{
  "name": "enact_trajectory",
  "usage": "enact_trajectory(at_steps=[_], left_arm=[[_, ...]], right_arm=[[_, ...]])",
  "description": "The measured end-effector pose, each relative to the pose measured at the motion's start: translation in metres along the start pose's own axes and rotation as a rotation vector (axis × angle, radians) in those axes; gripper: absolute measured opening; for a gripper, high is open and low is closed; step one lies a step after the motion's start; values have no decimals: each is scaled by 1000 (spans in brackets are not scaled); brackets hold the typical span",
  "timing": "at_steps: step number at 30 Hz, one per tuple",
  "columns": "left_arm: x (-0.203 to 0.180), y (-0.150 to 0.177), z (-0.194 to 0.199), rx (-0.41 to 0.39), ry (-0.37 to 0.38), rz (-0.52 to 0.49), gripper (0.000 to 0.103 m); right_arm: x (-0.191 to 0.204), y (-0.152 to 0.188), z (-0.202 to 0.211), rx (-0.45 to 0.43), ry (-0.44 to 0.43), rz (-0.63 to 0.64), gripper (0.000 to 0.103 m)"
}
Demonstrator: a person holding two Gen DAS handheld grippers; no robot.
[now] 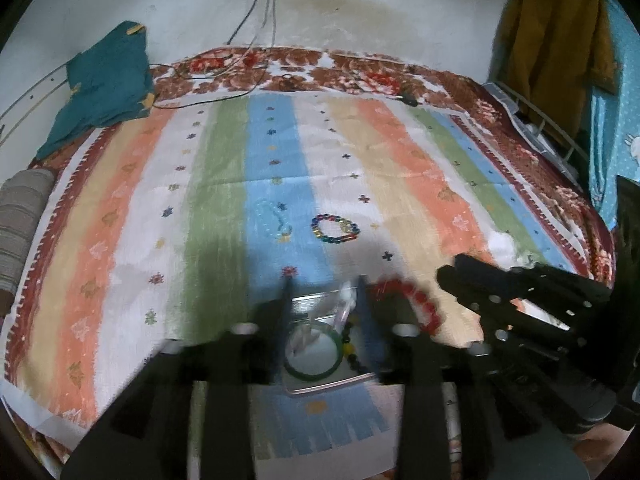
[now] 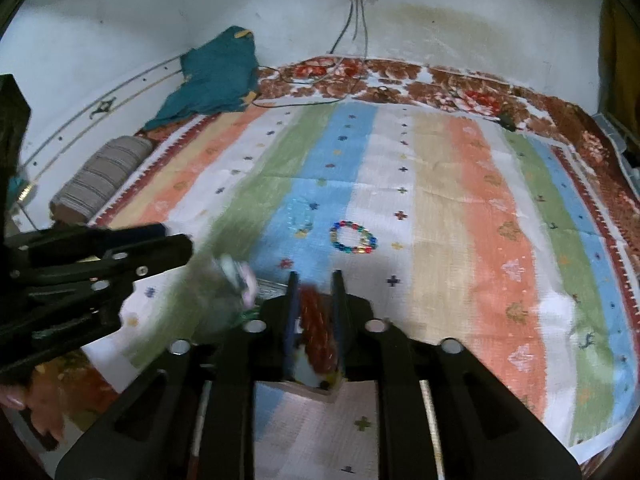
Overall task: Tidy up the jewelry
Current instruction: 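Open the left tool over the tin while the right tool opens, dropping both bracelets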
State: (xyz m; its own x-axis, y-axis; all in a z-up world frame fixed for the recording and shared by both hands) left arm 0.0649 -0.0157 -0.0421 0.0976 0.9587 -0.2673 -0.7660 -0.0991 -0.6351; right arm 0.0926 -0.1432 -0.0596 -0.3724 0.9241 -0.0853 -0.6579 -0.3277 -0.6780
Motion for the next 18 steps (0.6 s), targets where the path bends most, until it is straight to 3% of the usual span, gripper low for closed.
enact_trajectory(at_steps=[1, 6, 18], left_arm=[[2, -2, 1, -5, -10, 6, 43], [19, -7, 2, -13, -42, 53, 51], [32, -14, -9, 0, -85, 74, 73]], right_arm=[[-2, 0, -1, 0, 13, 1, 41], [-20, 1, -14, 32, 47, -29, 41], [-32, -6, -23, 38, 56, -64, 60]])
Point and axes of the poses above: each gripper's, at about its wrist camera, not at the fingertips, and z roughly against the way its jaws point, x to its left, y to its underside, the point moved 7 cm from there along -z, roughly the way its jaws point, and after that the axes turned 10 degrees about y, right-handed, at the moved point
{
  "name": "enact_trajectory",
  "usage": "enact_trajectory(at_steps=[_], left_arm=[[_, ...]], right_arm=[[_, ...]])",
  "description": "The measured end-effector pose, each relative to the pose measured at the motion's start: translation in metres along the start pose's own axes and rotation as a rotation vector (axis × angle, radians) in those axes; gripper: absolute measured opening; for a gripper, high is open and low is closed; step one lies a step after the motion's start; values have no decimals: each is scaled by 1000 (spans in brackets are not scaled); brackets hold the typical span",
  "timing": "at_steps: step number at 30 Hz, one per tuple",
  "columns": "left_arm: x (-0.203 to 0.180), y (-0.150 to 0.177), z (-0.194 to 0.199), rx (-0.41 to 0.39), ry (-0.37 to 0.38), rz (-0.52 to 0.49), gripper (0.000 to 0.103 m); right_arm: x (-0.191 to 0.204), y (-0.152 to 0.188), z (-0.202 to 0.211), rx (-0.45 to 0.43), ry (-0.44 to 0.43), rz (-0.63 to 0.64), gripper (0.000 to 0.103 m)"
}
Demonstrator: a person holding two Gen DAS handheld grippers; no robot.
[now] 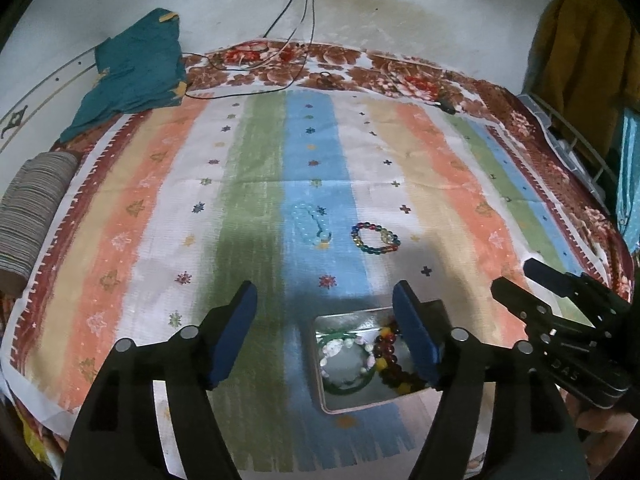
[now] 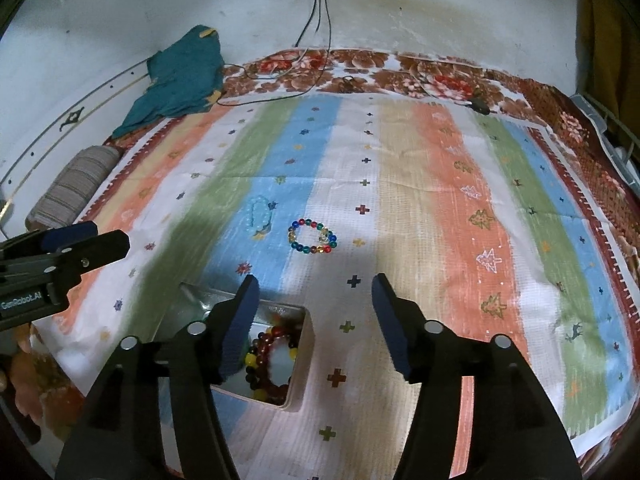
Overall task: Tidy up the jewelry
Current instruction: 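Open the left tool over the tin while the right tool opens, dropping both bracelets, then move both open tools toward the pale aqua and multicolour bead bracelets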
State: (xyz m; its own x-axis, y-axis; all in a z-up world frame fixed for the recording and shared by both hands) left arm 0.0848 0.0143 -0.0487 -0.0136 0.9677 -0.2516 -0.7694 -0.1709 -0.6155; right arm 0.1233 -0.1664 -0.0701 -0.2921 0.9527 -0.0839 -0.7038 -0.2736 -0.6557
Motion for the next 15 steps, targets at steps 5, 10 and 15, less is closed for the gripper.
enact_trajectory(at_steps=[5, 10, 15], left_arm=[[6, -5, -6, 4, -23, 6, 81], [6, -8, -11, 4, -48, -6, 87], [8, -12, -16, 10, -66, -18, 91]], right_arm=[[-2, -3, -6, 9, -2, -4, 68], [-1, -5, -9, 9, -10, -5, 74], [-3, -9, -13, 6, -10, -11, 80]])
Point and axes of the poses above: each gripper's, at about its wrist camera, not at the fingertips, and z roughly against the way its jaws point, x to its left, y to its underside, the point moved 7 cm from there along -z, roughly the way its jaws point, and after that the axes turned 10 degrees about y, right-handed, at the moved point
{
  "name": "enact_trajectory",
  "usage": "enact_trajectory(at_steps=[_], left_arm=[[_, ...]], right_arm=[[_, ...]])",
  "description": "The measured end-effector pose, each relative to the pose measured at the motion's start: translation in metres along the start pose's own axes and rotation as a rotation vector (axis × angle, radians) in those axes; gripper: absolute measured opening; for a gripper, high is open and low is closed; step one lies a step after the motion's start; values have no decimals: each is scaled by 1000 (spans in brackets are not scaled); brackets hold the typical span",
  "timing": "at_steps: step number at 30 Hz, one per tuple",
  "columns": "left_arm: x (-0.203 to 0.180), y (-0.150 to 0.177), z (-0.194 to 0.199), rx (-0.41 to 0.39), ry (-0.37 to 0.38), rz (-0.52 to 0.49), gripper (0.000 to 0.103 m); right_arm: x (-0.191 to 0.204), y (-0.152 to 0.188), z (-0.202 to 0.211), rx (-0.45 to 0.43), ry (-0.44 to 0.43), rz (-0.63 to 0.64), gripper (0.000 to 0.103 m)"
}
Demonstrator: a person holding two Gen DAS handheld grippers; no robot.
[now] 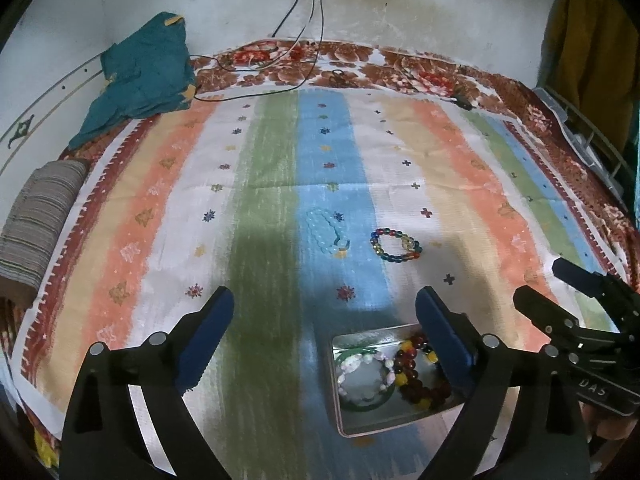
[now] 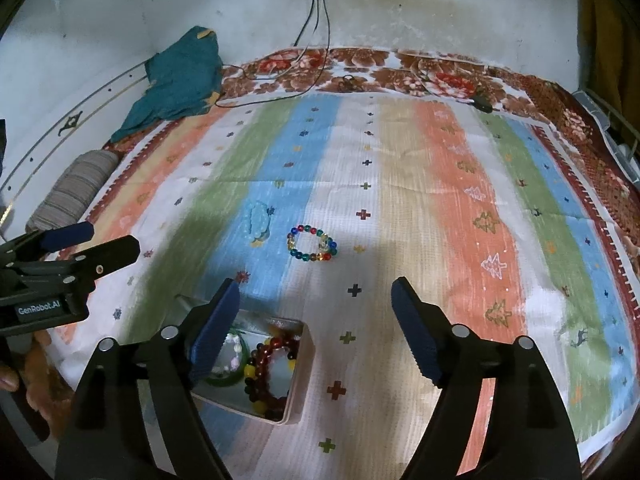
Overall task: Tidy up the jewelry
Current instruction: 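Move both open tools toward the pale aqua and multicolour bead bracelets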
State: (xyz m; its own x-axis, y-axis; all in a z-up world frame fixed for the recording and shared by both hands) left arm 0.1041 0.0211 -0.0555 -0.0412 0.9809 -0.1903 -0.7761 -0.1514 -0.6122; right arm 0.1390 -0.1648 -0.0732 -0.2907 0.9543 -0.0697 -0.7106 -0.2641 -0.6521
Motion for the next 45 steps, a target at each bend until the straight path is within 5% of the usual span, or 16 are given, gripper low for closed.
enact_trajectory(at_steps=[45], left_arm=[[28, -39, -60, 51, -50, -5, 95]], right_arm=[[-4, -27, -59, 45, 36, -9, 84]])
Point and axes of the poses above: each gripper's, at about its wrist camera, not at the fingertips, and z roughly against the way its jaws point, x to its left, y to its underside, the point moved 7 cm from there along -z, roughly the way its jaws point, and after that the axes turned 10 degrees about y, right-handed, at the moved point
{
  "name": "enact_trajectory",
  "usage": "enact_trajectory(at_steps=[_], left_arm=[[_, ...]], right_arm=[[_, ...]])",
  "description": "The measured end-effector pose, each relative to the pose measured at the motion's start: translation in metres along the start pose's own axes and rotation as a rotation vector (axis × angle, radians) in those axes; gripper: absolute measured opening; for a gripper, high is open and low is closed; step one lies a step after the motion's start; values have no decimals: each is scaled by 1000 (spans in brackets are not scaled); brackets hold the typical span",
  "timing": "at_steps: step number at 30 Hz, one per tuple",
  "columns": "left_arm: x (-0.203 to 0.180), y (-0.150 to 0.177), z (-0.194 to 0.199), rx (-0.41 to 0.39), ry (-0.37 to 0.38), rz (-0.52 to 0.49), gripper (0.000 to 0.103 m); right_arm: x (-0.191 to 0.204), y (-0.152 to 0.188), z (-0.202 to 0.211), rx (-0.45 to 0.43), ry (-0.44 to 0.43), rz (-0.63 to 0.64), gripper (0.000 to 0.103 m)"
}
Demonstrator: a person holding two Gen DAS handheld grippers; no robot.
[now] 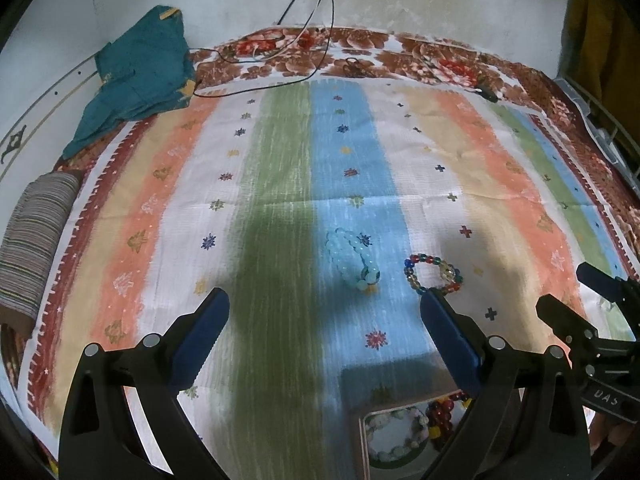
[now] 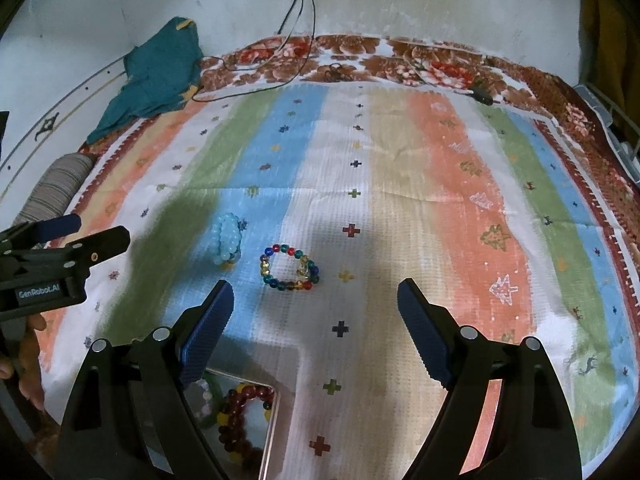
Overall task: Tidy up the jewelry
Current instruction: 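Move both open tools toward the pale aqua and multicolour bead bracelets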
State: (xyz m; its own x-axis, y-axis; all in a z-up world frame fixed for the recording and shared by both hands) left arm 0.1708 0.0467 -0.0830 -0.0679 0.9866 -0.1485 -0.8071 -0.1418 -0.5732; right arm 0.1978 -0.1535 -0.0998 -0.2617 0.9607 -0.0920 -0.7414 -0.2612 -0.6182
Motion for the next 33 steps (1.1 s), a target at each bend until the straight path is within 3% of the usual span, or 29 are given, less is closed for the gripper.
enact_trajectory(at_steps=[33], left_arm=[[20, -13, -66, 88, 0, 41, 94]], right_arm=[[17, -11, -58, 82, 2, 61, 84]])
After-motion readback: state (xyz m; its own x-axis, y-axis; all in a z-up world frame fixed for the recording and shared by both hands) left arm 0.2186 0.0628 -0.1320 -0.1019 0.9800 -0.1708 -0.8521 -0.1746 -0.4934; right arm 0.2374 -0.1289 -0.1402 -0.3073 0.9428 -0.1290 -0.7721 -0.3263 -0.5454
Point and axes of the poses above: each gripper's, at about its wrist camera, not at the fingertips, and z roughly against the way its jaws point, x to its left, y to its underside, the point moved 7 cm from there along -z, roughly the way its jaws point, and after that the axes turned 10 degrees about y, right-handed, at the moved point
